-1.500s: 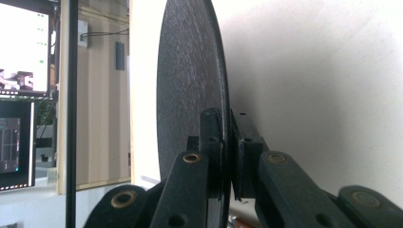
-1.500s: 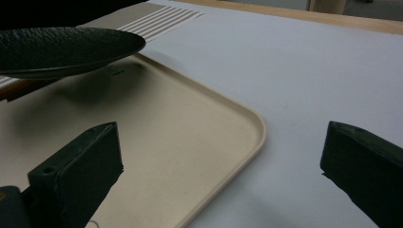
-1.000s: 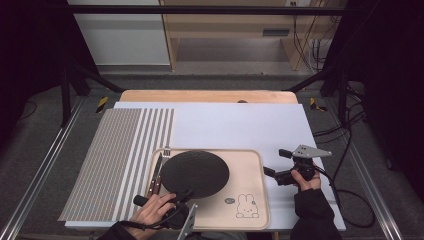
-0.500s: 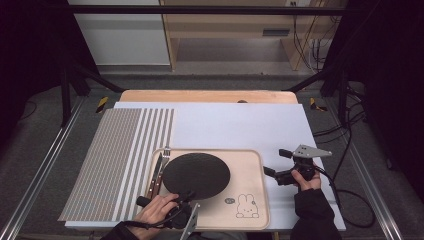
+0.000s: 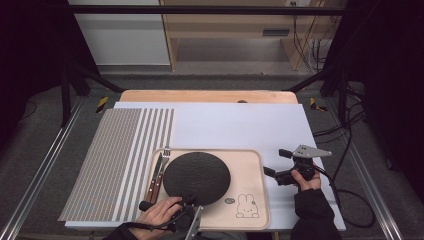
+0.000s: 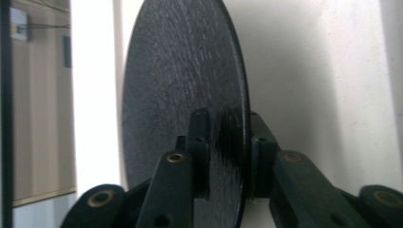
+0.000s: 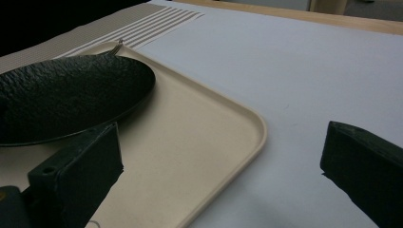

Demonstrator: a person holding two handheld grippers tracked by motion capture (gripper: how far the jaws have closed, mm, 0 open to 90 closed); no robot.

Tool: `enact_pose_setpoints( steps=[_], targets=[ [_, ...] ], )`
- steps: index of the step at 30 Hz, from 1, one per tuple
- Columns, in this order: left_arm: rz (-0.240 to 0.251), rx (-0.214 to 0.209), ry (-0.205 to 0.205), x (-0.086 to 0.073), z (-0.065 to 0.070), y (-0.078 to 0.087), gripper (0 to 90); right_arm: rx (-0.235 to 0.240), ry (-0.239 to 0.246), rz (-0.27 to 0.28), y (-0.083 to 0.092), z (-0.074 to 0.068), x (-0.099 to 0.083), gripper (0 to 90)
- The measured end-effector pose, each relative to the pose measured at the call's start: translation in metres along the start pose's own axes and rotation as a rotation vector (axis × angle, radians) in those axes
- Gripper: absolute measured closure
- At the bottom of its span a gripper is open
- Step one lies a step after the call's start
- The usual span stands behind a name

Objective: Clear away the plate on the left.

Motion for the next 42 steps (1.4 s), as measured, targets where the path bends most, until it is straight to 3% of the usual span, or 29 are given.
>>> enact_pose_setpoints(
  steps=[14, 19, 24, 29, 32, 35, 42],
  targets=[
    [-0.005, -0.081, 0.077, 0.001, 0.001, -0.015, 49.6, -0.001, 0.0, -0.001, 0.0, 0.0, 0.0, 0.3],
    [-0.002, -0.066, 0.095, 0.001, -0.002, -0.015, 39.7, 0.0, 0.0, 0.0, 0.0, 0.0, 0.0, 0.3],
    [-0.003, -0.073, 0.163, -0.001, -0.006, -0.016, 27.9, -0.001, 0.002, 0.001, 0.0, 0.0, 0.0, 0.3],
    [0.075, -0.108, 0.274, -0.004, -0.011, -0.012, 16.2, 0.0, 0.0, -0.001, 0.0, 0.0, 0.0, 0.3],
    [0.082, -0.121, 0.309, -0.006, -0.014, -0.01, 10.9, 0.0, 0.001, 0.001, 0.0, 0.0, 0.0, 0.3],
    [0.096, -0.141, 0.348, -0.009, -0.016, -0.01, 8.0, -0.001, 0.002, 0.001, 0.0, 0.0, 0.0, 0.3],
    [0.185, -0.171, 0.487, -0.02, -0.026, 0.0, 4.0, 0.0, -0.002, -0.002, 0.0, 0.0, 0.0, 0.3]
  ],
)
Point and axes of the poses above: each handheld gripper's, and its own axes: y roughly backward along the jaws, x roughly out of its top, z roughly to its right, the point moved 1 cm from there along -y, roughly forward along the jaws, and after that the axes turned 6 degrees about -x, right-handed, at the moved point
